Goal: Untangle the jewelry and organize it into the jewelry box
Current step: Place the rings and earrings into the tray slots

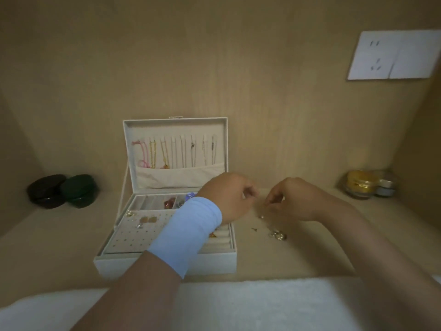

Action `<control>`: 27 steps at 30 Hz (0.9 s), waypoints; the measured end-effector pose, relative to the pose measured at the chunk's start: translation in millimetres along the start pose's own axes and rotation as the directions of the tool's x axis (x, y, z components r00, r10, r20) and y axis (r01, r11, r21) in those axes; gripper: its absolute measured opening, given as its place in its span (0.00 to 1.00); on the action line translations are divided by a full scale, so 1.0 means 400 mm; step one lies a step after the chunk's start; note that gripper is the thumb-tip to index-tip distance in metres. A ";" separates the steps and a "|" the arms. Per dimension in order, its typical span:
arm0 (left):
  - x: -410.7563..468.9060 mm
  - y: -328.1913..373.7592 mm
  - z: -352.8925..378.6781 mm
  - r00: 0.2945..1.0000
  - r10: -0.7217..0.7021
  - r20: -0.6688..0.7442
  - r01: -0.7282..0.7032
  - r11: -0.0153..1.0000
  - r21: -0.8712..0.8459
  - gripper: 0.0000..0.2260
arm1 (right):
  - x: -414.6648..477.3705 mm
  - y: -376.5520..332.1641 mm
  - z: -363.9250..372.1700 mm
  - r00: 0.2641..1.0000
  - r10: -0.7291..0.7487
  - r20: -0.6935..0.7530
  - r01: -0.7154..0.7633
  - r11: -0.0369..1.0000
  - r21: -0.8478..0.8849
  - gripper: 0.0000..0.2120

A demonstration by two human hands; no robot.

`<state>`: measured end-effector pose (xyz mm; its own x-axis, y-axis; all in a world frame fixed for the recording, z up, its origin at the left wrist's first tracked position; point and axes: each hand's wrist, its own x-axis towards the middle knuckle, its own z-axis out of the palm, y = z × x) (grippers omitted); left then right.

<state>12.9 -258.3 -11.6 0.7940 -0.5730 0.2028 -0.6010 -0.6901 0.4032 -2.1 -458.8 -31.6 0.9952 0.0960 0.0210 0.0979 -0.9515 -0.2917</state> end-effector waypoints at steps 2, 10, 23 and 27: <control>0.043 0.018 0.032 0.996 -0.026 0.082 0.014 0.990 0.137 0.08 | 0.002 0.005 0.021 1.000 0.005 0.019 -0.006 1.000 0.031 0.06; 0.126 0.016 0.098 0.960 -0.135 0.244 0.061 0.956 0.288 0.13 | 0.037 0.030 0.069 0.999 0.049 0.018 -0.050 0.997 0.058 0.05; 0.114 0.002 0.086 0.986 -0.160 -0.036 0.145 0.954 -0.262 0.08 | 0.028 0.046 0.024 0.977 0.211 0.011 -0.152 0.663 0.733 0.10; 0.099 -0.005 0.082 0.983 -0.167 -0.073 0.147 0.963 -0.227 0.05 | 0.022 0.047 0.009 0.983 0.181 0.039 -0.157 0.709 0.688 0.09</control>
<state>42.7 -294.3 -33.7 0.8879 -0.4159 0.1968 -0.4412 -0.6484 0.6204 8.5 -474.9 -40.4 0.9954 -0.0665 -0.0690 -0.0928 -0.4882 -0.8678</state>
